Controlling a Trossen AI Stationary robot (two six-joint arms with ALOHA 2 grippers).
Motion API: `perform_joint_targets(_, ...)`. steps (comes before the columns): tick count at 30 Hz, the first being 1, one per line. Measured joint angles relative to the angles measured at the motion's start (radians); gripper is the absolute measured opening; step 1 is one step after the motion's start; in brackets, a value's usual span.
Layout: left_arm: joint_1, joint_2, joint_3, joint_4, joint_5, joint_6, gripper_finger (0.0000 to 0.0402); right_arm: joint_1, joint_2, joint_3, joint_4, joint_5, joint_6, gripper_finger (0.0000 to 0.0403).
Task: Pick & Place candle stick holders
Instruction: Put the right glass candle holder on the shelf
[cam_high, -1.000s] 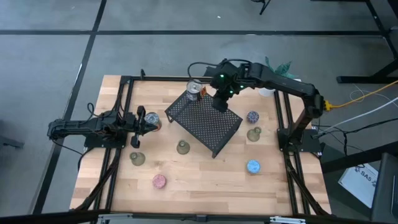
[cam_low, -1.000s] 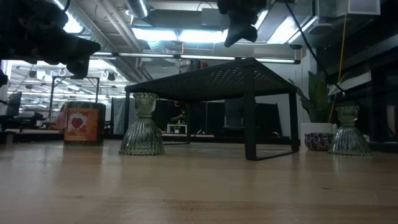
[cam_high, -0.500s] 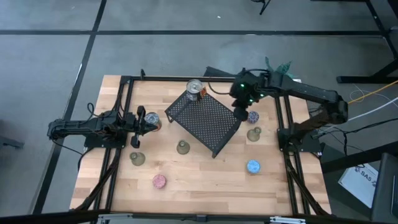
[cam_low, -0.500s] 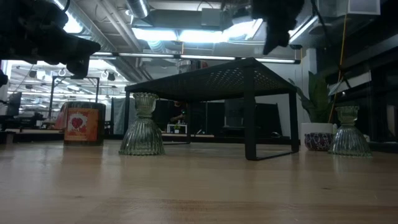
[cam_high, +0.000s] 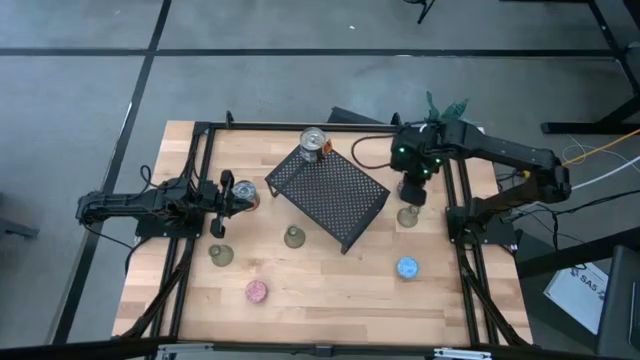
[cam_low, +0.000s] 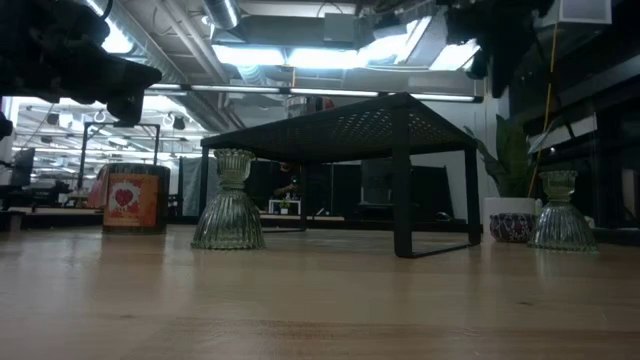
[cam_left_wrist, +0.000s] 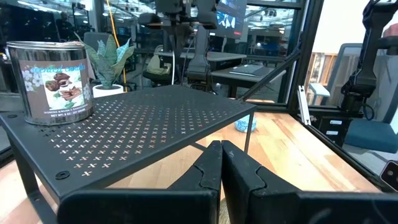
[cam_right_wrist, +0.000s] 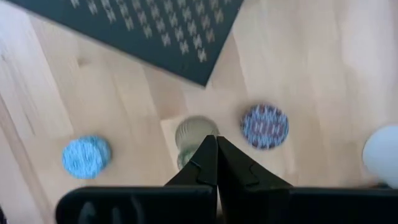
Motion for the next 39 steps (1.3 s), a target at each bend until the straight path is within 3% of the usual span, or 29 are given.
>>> perform_joint_targets(19, 0.000, 0.000, 0.000, 0.000, 0.000, 0.000, 0.0001, 0.182, -0.102, -0.152, -0.013, -0.001, -0.071, 0.0008)
perform_joint_targets(27, 0.000, 0.000, 0.000, 0.000, 0.000, 0.000, 0.0001, 0.215, -0.102, -0.195, -0.012, -0.001, -0.063, 0.0088)
perform_joint_targets(39, 0.000, 0.000, 0.000, 0.000, 0.000, 0.000, 0.0001, 0.231, -0.101, -0.236, 0.020, 0.020, 0.124, 0.0222)
